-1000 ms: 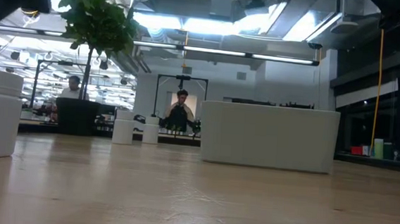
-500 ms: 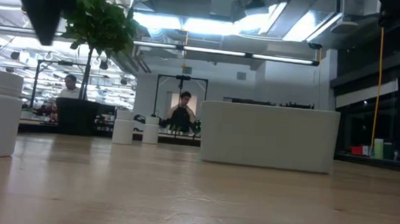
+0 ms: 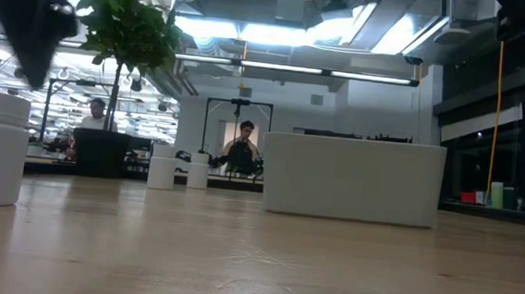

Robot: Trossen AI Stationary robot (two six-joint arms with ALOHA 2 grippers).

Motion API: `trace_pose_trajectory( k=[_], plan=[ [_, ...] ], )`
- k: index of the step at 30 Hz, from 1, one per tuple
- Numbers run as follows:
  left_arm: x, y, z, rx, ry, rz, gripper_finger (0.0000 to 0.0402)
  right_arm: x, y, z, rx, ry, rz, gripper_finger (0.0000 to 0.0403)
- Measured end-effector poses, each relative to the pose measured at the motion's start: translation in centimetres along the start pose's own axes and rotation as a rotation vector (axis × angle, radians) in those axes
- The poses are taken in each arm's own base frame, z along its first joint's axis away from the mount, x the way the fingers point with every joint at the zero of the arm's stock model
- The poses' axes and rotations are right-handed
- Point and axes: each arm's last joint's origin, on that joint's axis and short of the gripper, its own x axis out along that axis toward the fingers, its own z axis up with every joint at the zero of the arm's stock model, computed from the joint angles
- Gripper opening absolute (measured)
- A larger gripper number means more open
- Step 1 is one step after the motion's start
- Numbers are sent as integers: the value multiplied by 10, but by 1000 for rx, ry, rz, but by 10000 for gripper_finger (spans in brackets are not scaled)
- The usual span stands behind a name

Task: Pick and place pill bottles into a basket
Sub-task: Put the bottom white large pill bottle into the bin

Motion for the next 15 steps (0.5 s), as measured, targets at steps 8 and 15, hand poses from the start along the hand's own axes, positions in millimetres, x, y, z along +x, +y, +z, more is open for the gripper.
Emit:
trace_pose_trajectory(
  k=[8,15],
  plan=[
    [24,5,-14,-74,-2,31,349,0,0,1,-25,-6,8,245],
    [41,5,-19,-59,7,45,349,0,0,1,-21,-13,8,245]
  ],
)
